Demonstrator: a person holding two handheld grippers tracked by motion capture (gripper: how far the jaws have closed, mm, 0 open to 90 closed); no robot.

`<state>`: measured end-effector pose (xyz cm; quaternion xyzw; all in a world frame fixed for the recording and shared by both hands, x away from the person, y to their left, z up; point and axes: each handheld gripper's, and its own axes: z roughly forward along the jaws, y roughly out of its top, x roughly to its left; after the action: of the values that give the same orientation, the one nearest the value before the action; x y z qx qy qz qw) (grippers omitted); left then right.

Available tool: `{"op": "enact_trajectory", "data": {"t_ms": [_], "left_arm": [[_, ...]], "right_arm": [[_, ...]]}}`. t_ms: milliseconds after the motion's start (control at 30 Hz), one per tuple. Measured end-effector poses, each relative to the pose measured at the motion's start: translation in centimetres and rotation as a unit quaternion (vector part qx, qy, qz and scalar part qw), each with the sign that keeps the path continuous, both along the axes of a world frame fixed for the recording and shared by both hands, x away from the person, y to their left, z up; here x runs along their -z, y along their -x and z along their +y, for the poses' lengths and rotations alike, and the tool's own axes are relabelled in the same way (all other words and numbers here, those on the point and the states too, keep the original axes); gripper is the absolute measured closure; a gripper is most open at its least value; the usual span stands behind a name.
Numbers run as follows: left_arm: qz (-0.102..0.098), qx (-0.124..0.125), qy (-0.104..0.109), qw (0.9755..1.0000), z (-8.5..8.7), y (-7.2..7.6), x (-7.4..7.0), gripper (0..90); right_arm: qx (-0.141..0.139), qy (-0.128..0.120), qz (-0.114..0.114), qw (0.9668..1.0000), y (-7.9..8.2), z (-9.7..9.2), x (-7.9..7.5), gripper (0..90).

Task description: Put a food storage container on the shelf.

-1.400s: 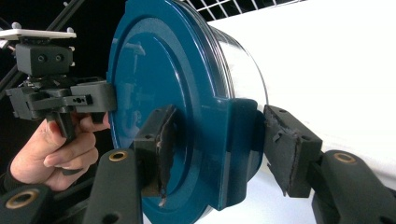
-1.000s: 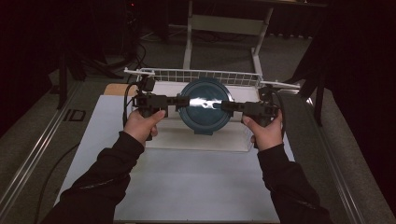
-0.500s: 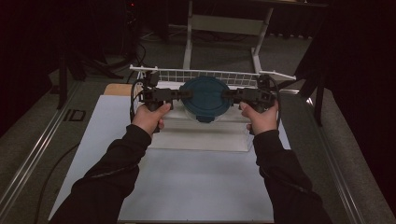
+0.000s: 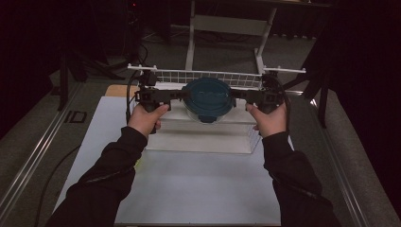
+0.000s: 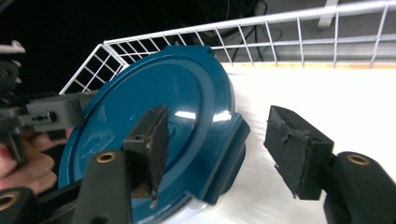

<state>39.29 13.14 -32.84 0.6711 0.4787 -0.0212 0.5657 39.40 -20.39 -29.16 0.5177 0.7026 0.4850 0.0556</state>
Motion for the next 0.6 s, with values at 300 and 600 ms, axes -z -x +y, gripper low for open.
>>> {"op": "enact_trajectory", "data": {"t_ms": [300,600], "left_arm": [[-0.068,-0.016,-0.041,0.9967,0.9,3.8,-1.4,34.6],[-0.091,0.015,-0.025,0.9954,0.9,7.5,-0.7,33.7]], "right_arm": [[-0.019,0.031,-0.053,0.9979,3.9,0.0,-0.6,44.4],[-0.054,0.023,-0.067,0.996,7.4,0.7,0.8,60.6]]}}
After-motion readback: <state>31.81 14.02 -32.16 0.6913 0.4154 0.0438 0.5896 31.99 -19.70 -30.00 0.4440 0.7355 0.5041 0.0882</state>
